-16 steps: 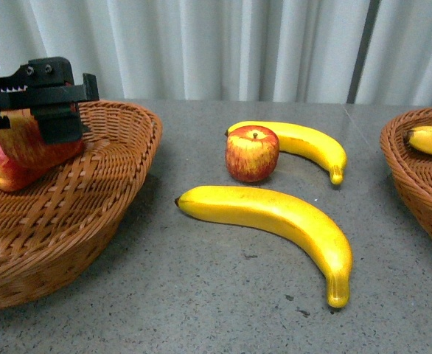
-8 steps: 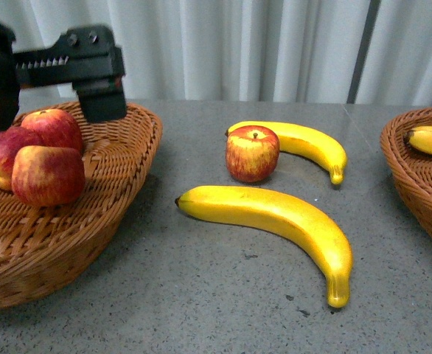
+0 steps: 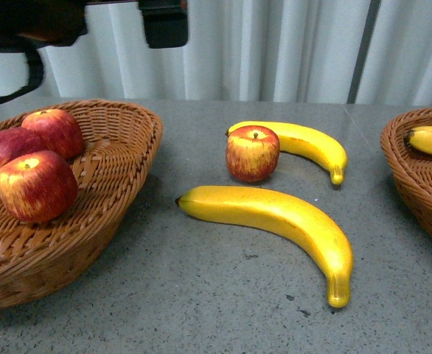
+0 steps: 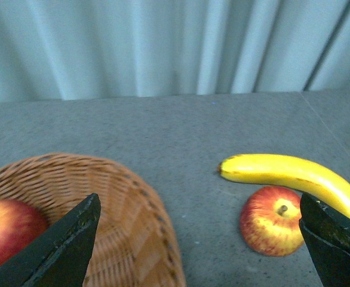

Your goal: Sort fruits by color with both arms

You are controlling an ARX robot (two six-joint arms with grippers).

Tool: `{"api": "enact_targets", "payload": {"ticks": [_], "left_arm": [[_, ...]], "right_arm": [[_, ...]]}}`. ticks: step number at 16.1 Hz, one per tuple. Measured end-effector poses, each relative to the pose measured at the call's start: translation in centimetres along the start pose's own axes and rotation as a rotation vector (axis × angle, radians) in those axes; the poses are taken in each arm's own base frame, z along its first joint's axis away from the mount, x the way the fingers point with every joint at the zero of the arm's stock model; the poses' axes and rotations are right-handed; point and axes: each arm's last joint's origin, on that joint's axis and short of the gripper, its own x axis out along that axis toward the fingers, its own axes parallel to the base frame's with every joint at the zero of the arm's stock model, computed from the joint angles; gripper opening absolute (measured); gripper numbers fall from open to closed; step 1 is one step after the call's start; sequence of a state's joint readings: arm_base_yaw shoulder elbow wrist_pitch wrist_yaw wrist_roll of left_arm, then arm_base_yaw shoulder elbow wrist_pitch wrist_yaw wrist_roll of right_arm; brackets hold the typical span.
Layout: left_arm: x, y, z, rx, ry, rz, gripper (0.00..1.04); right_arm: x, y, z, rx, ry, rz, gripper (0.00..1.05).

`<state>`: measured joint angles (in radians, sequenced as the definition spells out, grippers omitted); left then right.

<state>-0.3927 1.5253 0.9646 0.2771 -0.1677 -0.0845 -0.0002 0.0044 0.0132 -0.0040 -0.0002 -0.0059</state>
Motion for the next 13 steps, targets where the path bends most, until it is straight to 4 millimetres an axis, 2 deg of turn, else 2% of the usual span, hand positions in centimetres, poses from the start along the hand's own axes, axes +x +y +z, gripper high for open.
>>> {"api": "enact_targets", "payload": {"ticks": [2, 5, 7, 8, 9, 11, 13], "left_arm": [[2.1, -1.3, -0.2, 0.067, 0.046, -0.088, 0.98], [6.7, -4.1, -2.0, 0.193, 0.168, -0.281, 0.98], [8.5, -5.0, -2.0, 0.242, 0.186, -0.319, 0.98], [11.2, -5.8, -3.1, 0.31, 0.235, -0.356, 0.98], [12.5, -5.6, -4.6, 0.309, 0.287, -0.344, 0.98], [13.6, -4.6, -5.4, 0.258, 0.316, -0.356, 0.98], [13.8, -4.6, -5.6, 0.252, 0.319, -0.377, 0.97]], "right_arm": [[0.0, 0.0, 0.0, 0.0, 0.0, 0.0, 0.98], [0.0, 0.0, 0.0, 0.0, 0.0, 0.0, 0.98], [0.0, 0.0, 0.0, 0.0, 0.0, 0.0, 0.98], [0.0, 0.0, 0.0, 0.0, 0.0, 0.0, 0.98], [0.0, 0.0, 0.0, 0.0, 0.0, 0.0, 0.98], [0.0, 0.0, 0.0, 0.0, 0.0, 0.0, 0.98], [0.0, 0.0, 0.0, 0.0, 0.0, 0.0, 0.98]]}}
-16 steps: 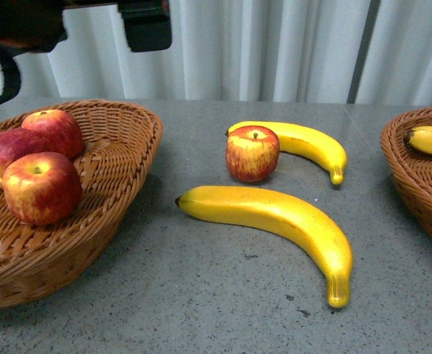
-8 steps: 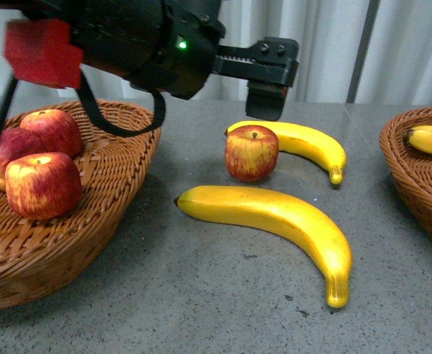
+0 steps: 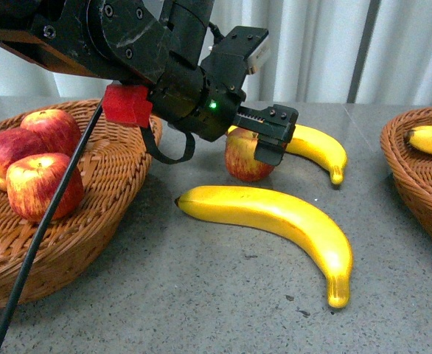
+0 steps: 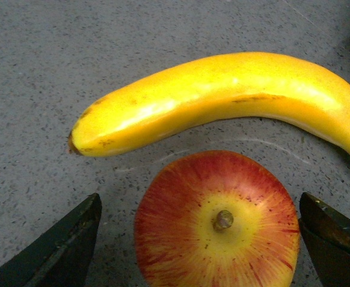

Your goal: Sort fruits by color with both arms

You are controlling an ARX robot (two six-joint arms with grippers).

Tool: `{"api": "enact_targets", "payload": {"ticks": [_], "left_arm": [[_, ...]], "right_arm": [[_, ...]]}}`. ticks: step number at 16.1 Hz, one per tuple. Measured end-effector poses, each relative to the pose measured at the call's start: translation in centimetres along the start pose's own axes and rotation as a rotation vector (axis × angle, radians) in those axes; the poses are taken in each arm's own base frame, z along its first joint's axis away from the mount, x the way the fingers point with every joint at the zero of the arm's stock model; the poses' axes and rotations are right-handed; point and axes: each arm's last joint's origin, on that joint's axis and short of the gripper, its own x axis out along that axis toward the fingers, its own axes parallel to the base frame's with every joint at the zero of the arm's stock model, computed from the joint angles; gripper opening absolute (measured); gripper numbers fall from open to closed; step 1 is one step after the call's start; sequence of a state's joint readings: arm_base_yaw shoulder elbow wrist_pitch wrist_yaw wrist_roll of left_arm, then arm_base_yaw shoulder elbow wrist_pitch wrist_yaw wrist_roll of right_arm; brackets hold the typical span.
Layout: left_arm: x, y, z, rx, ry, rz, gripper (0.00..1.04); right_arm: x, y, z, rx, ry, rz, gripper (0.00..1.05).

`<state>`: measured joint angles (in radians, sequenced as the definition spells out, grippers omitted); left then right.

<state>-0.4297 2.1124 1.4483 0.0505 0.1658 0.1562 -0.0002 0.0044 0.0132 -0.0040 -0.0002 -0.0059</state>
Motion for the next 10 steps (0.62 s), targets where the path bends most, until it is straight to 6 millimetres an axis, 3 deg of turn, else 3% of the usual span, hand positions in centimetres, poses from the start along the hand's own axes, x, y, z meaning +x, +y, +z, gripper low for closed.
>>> {"api": "enact_targets", "payload": {"ticks": [2, 4, 10], "left_arm": [[0.2, 0.0, -0.1, 0.002, 0.0, -0.015, 0.79], [0.2, -0.1, -0.1, 0.003, -0.001, -0.018, 0.68], [-0.3, 0.0, 0.9, 0.011, -0.048, 0.064, 0.65]], "right_arm": [[0.0, 0.0, 0.0, 0.0, 0.0, 0.0, 0.98], [0.0, 0.0, 0.0, 0.0, 0.0, 0.0, 0.98], [0.0, 0.0, 0.0, 0.0, 0.0, 0.0, 0.98]]}}
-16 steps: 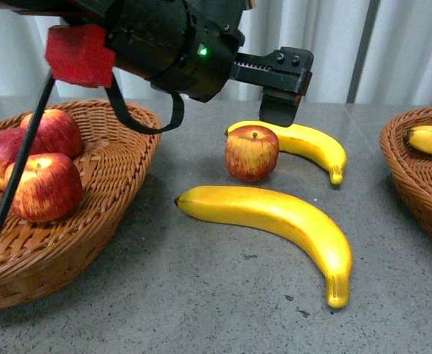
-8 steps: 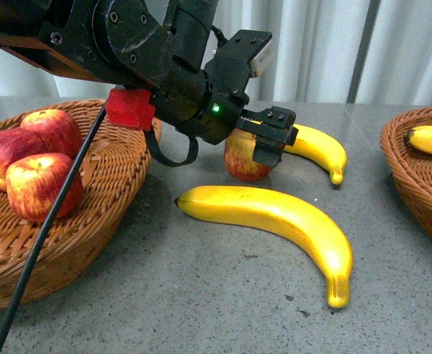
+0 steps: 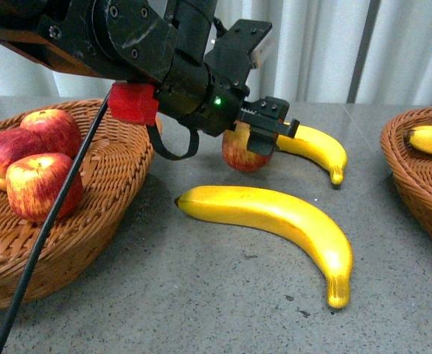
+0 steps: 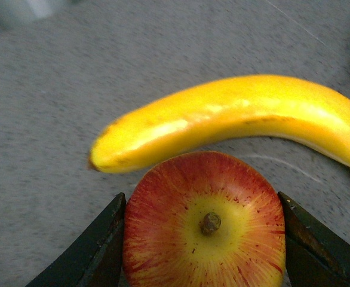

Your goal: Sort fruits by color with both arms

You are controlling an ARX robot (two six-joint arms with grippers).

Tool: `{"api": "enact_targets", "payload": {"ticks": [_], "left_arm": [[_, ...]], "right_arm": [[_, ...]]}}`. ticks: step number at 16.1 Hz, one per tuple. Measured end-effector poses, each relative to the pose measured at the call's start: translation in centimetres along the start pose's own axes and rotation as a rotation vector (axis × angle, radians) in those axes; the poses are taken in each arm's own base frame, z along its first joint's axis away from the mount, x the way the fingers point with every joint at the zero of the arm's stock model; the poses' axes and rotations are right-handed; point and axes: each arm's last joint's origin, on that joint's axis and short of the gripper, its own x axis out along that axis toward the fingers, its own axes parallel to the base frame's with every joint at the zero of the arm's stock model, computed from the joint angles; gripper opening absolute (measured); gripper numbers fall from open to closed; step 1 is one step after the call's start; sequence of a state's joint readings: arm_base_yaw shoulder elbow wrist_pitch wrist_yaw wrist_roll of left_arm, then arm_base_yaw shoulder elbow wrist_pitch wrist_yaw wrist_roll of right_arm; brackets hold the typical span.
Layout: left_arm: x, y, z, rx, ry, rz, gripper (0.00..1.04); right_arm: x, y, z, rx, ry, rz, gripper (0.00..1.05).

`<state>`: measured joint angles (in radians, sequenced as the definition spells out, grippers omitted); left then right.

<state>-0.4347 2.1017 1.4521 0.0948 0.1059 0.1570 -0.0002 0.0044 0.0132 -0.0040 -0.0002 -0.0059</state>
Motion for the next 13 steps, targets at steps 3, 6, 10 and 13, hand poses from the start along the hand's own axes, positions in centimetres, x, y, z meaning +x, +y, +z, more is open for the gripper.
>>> {"api": "enact_targets", "payload": {"ticks": [3, 6, 10, 13], "left_arm": [[-3.2, 1.5, 3.3, -0.053, -0.112, 0.179, 0.64], [-8.5, 4.9, 5.1, -0.256, -0.201, 0.415, 0.63], [-9.0, 7.2, 0.2, -0.442, -0.099, 0.562, 0.63], [-8.8, 6.6, -1.2, -0.481, -0.064, 0.56, 0.63]], "right_arm": [[0.0, 0.0, 0.0, 0.0, 0.0, 0.0, 0.98], [0.0, 0.0, 0.0, 0.0, 0.0, 0.0, 0.98], [0.0, 0.0, 0.0, 0.0, 0.0, 0.0, 0.98], [0.0, 0.0, 0.0, 0.0, 0.0, 0.0, 0.98]]}}
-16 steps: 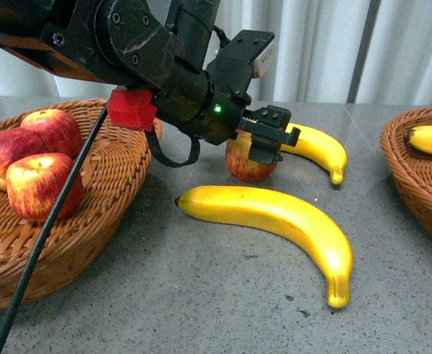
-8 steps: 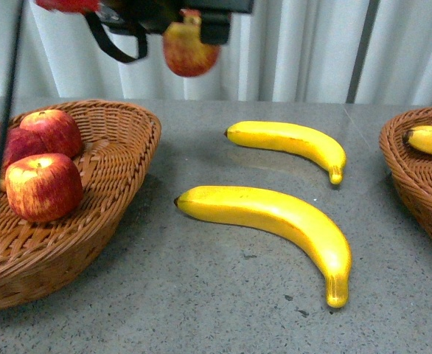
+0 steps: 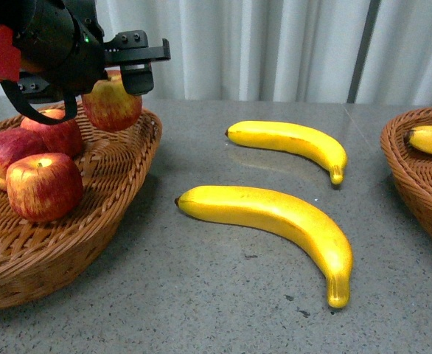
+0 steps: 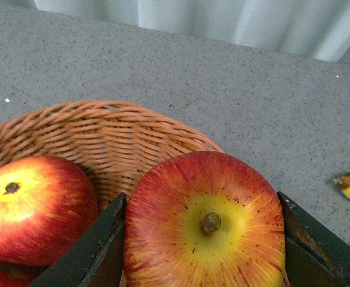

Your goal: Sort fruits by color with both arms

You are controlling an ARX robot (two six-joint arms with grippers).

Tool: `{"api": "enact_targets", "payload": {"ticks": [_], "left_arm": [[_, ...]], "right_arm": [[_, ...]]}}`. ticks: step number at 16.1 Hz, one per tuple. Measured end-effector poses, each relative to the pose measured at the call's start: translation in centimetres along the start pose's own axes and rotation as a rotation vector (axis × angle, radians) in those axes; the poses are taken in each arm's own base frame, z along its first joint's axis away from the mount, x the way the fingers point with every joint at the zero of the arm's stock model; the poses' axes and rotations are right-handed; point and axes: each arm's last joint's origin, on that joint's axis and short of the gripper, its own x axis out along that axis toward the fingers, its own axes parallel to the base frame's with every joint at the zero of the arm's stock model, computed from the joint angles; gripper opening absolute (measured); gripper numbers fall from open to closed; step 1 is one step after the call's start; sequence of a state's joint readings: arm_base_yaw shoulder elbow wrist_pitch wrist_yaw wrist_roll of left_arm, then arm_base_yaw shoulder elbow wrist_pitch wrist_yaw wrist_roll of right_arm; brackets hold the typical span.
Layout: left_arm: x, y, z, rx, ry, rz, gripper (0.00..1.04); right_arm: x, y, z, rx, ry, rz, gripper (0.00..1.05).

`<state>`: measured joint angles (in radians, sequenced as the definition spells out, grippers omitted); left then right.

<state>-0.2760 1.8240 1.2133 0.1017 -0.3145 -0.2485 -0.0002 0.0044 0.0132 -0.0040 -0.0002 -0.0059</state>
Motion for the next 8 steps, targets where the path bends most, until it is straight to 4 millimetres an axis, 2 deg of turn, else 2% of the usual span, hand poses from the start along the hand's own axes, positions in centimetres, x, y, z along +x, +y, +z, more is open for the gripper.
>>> {"api": "enact_targets", "payload": {"ticks": [1, 2, 3, 4, 8], "left_arm": [[-0.2, 0.0, -0.3, -0.003, 0.006, 0.003, 0.63], [-0.4, 0.1, -0.5, -0.009, 0.013, 0.002, 0.68], [-1.0, 0.0, -0.4, -0.011, 0.006, -0.008, 0.85], [-1.6, 0.0, 0.0, -0.018, -0.02, -0.016, 0.97], [-5.8, -1.0, 1.1, 0.012, -0.164, -0.077, 0.98]], "right_arm": [[0.0, 0.0, 0.0, 0.0, 0.0, 0.0, 0.98], [0.0, 0.0, 0.0, 0.0, 0.0, 0.0, 0.98], [0.0, 0.0, 0.0, 0.0, 0.0, 0.0, 0.98], [0.0, 0.0, 0.0, 0.0, 0.0, 0.0, 0.98], [0.0, 0.0, 0.0, 0.0, 0.0, 0.0, 0.98]]}}
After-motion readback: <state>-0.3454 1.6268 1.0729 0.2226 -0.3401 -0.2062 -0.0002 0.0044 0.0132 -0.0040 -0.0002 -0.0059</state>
